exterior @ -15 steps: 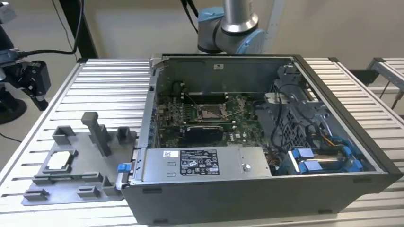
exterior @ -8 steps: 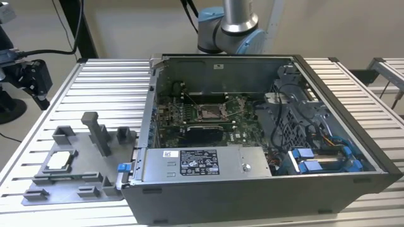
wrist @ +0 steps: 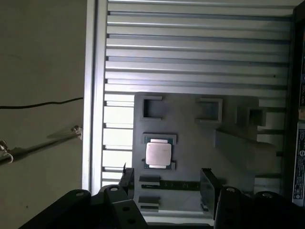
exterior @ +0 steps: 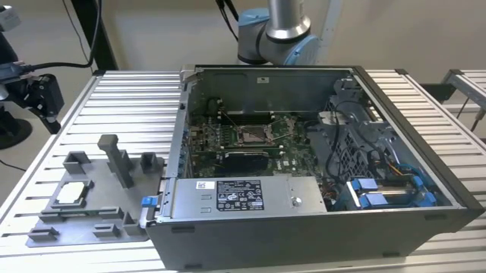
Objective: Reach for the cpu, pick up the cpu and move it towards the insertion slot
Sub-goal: 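Pick up the cpu and move it towards the insertion slot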
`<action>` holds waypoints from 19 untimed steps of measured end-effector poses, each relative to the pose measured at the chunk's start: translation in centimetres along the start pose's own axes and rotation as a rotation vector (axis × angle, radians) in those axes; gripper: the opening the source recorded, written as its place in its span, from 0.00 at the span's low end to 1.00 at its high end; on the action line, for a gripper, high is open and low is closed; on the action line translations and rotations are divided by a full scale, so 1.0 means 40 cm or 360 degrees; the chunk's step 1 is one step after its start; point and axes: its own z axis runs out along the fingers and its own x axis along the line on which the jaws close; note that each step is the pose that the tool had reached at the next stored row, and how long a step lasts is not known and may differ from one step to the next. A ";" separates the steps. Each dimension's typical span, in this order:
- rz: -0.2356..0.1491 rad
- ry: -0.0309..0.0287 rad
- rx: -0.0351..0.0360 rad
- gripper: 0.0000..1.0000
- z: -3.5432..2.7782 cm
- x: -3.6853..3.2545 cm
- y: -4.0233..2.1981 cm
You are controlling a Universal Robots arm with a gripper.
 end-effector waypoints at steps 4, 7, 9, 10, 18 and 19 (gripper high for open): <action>0.0000 0.00000 0.0000 1.00 0.011 0.000 0.000; 0.0000 0.00001 0.0000 1.00 0.019 0.000 -0.001; 0.0000 0.00001 0.0000 1.00 0.025 0.000 -0.001; 0.0000 0.00000 0.0000 1.00 0.028 0.000 -0.001; 0.0000 -0.00001 0.0000 1.00 0.051 0.000 -0.001; 0.0000 0.00000 0.0000 1.00 0.054 0.000 -0.001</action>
